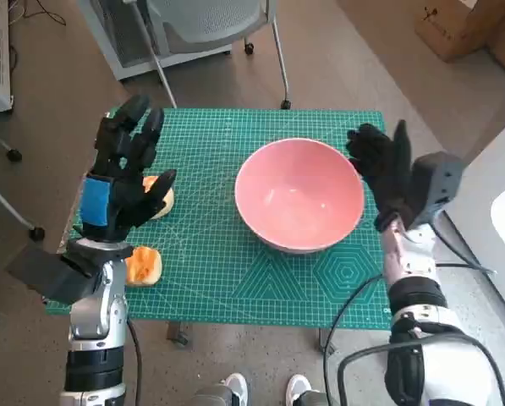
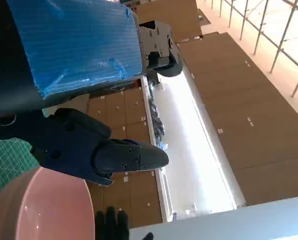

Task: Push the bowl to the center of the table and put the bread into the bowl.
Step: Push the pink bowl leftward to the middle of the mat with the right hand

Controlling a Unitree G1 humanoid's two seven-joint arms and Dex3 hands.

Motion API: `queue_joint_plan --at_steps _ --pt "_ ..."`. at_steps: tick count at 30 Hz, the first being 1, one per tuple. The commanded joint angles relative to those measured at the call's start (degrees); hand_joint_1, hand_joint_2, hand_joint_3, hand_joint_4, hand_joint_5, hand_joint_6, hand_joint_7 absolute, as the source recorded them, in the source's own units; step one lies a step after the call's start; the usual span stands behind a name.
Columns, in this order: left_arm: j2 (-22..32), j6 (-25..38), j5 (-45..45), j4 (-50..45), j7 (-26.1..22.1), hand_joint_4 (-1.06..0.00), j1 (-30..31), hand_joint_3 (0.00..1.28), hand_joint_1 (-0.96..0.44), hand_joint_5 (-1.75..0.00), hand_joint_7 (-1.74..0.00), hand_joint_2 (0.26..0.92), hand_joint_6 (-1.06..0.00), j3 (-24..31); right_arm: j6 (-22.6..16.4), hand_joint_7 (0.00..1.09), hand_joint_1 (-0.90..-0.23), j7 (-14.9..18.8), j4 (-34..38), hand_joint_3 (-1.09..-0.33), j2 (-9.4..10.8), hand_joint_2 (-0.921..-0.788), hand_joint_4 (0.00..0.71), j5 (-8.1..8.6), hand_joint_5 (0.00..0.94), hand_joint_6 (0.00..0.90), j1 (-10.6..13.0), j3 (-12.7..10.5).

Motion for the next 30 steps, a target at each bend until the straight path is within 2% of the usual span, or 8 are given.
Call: queue_joint_plan --at_steps 1,5,13,20,30 --pt "0.87 -0.67 0.3 -0.75 0.23 -0.25 1.14 0.31 -0.52 -0.01 -0.56 0.921 -0.04 0.64 0.41 0.02 -0.609 0.13 0.62 -0.922 1.9 -0.921 0.104 -0.83 0.023 0.29 1.25 0.18" --pt "0.96 -0.77 0.69 -1.05 0.4 -0.25 1.63 0.31 -0.52 -0.01 -0.56 0.921 -0.04 0.77 -0.18 0.03 -0.609 0.4 0.49 -0.916 3.28 -0.921 0.11 -0.76 0.019 0.302 0.84 0.25" --pt "1.18 -0.93 0.94 -2.04 0.63 -0.25 3.15 0.31 -0.53 -0.01 -0.54 0.921 -0.05 1.17 0.14 0.0 -0.633 1.01 0.41 -0.887 5.19 -0.921 0.087 -0.41 0.003 0.267 0.02 0.22" --pt "1.3 -0.91 0.44 -2.65 0.71 -0.26 4.2 0.32 -0.54 -0.01 -0.53 0.921 -0.06 1.78 1.62 0.0 -0.61 1.26 0.45 -0.901 6.39 -0.921 0.073 0.32 0.0 0.258 -0.84 -0.46" --pt "0.7 -0.35 -0.23 -3.81 1.04 -0.25 5.24 0.31 -0.52 -0.01 -0.52 0.921 -0.06 2.15 2.02 0.0 -0.6 0.45 0.37 -0.908 8.14 -0.921 0.056 -0.1 0.001 0.259 -2.04 -0.14"
